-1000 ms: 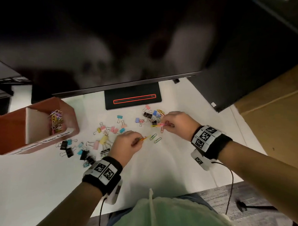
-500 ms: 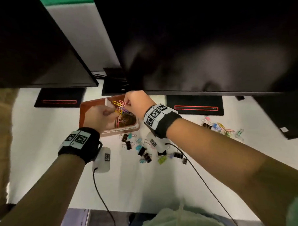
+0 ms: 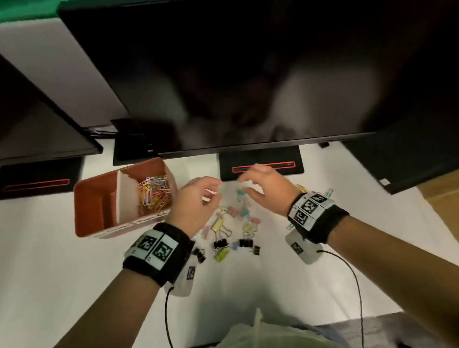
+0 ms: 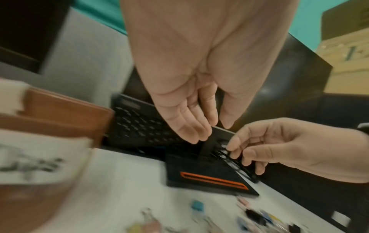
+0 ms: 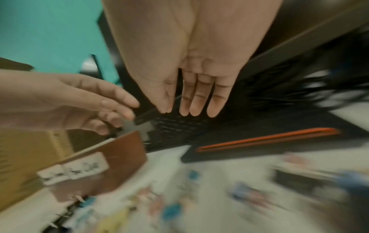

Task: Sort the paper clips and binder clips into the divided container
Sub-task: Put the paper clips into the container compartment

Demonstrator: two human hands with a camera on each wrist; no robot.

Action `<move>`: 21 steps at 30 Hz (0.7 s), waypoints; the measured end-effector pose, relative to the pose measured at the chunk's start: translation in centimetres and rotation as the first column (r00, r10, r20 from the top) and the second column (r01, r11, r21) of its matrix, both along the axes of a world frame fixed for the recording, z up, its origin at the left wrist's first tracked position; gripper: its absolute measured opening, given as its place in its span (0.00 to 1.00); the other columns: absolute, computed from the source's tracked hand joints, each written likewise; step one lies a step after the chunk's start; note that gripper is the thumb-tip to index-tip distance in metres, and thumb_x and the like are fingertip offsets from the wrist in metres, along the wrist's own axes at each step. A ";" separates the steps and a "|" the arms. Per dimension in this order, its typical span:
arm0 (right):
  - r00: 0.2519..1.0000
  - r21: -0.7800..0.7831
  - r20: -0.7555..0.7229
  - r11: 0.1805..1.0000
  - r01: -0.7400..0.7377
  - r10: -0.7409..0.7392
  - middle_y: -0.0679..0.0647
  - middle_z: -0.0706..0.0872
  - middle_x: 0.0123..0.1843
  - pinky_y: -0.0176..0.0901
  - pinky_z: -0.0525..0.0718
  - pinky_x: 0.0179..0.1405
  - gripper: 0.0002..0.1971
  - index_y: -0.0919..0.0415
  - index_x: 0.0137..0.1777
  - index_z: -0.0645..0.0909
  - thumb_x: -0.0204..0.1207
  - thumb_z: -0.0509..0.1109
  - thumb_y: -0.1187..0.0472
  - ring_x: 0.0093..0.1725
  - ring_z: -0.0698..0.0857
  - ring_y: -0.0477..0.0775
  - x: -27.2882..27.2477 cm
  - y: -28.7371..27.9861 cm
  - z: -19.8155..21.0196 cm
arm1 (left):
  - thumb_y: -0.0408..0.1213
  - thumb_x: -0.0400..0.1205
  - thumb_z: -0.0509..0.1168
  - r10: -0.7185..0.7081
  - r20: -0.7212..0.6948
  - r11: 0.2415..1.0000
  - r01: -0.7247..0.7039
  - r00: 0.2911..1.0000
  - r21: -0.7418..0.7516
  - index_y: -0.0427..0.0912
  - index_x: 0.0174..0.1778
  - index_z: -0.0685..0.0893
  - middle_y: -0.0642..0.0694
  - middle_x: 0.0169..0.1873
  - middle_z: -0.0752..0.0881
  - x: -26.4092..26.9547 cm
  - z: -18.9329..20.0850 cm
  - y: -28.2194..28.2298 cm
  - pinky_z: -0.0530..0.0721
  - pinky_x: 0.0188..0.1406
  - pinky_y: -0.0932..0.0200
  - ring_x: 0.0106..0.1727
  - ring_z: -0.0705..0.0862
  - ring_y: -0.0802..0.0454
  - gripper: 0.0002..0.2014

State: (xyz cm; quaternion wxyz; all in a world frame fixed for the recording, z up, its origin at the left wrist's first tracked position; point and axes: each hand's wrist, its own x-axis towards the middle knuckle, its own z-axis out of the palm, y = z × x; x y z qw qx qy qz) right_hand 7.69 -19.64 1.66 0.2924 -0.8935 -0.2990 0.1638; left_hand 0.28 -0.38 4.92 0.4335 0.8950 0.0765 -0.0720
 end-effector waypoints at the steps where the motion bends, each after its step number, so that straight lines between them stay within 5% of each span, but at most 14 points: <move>1: 0.998 -0.044 0.006 0.997 0.058 -0.058 0.55 0.83 0.57 0.50 0.79 0.63 0.12 0.55 0.59 0.82 0.77 0.67 0.61 0.58 0.81 0.57 0.3 -2.9 -0.6 | 0.36 0.78 0.66 -0.045 -0.008 0.999 0.045 0.999 -0.014 0.49 0.57 0.81 0.50 0.50 0.83 0.5 -0.5 -1.9 0.85 0.50 0.58 0.46 0.83 0.59 0.12; 6: 0.979 -0.302 0.002 0.933 0.195 -0.204 0.56 0.81 0.60 0.52 0.75 0.66 0.18 0.52 0.63 0.82 0.74 0.67 0.67 0.62 0.78 0.60 1.9 -13.9 -2.4 | 0.38 0.78 0.65 -0.261 -0.098 0.964 0.265 0.960 0.032 0.51 0.62 0.78 0.49 0.57 0.76 2.8 -3.1 -11.0 0.82 0.55 0.57 0.52 0.80 0.54 0.16; 10: 0.973 -0.397 -0.076 0.902 0.169 -0.216 0.54 0.77 0.64 0.48 0.72 0.69 0.21 0.47 0.66 0.78 0.72 0.72 0.59 0.65 0.74 0.57 2.8 -17.7 -3.6 | 0.39 0.76 0.67 -0.327 -0.097 0.935 0.336 0.940 0.109 0.54 0.61 0.79 0.48 0.61 0.75 5.0 -5.7 -16.1 0.76 0.65 0.52 0.63 0.74 0.48 0.18; 17: 0.966 -0.308 -0.208 0.947 0.086 -0.155 0.56 0.75 0.61 0.45 0.73 0.66 0.19 0.52 0.63 0.81 0.71 0.73 0.61 0.62 0.74 0.58 3.0 -18.3 -5.9 | 0.46 0.74 0.68 -0.408 -0.218 0.784 0.462 0.887 0.415 0.54 0.57 0.80 0.50 0.59 0.73 7.4 -9.1 -19.1 0.74 0.63 0.48 0.62 0.72 0.48 0.15; 21: 0.967 -0.213 -0.221 0.974 0.076 -0.124 0.57 0.81 0.56 0.48 0.78 0.63 0.14 0.58 0.59 0.84 0.74 0.70 0.65 0.57 0.80 0.58 3.0 -18.3 -6.6 | 0.44 0.74 0.69 -0.381 -0.173 0.817 0.419 0.908 0.397 0.51 0.44 0.83 0.52 0.56 0.74 6.9 -10.0 -18.4 0.71 0.62 0.51 0.58 0.76 0.50 0.05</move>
